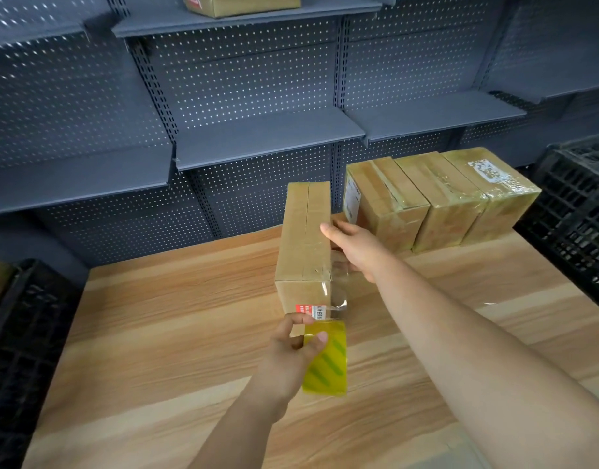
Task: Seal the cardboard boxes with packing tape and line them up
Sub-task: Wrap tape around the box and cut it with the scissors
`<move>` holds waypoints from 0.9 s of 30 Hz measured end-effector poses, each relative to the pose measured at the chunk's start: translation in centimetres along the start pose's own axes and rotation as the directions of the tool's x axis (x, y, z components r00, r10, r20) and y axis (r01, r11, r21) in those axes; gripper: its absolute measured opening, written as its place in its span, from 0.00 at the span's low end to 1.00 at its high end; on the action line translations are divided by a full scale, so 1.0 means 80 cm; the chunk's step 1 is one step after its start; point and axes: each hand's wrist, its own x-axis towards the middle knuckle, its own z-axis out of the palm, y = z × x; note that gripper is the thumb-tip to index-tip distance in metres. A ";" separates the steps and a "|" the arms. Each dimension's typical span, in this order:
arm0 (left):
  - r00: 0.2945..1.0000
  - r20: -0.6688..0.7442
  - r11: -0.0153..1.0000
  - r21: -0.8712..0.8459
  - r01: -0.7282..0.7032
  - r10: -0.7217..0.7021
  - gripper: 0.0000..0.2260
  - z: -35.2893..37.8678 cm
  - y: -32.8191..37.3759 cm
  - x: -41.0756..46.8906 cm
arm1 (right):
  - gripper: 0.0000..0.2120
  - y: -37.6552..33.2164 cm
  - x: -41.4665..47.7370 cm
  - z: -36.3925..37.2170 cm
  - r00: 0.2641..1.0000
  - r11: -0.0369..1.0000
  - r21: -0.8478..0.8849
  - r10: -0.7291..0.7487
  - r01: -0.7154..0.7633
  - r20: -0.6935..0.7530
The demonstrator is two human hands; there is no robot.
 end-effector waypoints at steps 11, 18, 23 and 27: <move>0.998 -0.009 0.997 -0.042 -0.067 0.066 0.07 0.014 0.001 0.000 | 0.13 0.261 -0.111 -0.123 0.670 0.901 -0.176 0.153 -0.396 -0.727; 0.994 -0.066 0.997 -0.001 -0.083 0.083 0.01 0.022 -0.010 0.004 | 0.17 0.344 -0.113 -0.167 0.703 0.671 -0.430 0.193 -0.604 -0.685; 0.996 -0.060 0.998 -0.005 -0.070 0.070 0.04 0.023 -0.011 0.000 | 0.26 0.347 -0.081 -0.171 0.757 0.513 -0.587 0.221 -0.626 -0.615; 0.998 -0.047 0.999 -0.004 -0.053 0.052 0.04 0.020 -0.006 -0.003 | 0.15 0.348 -0.062 -0.178 0.777 0.600 -0.526 0.291 -0.603 -0.558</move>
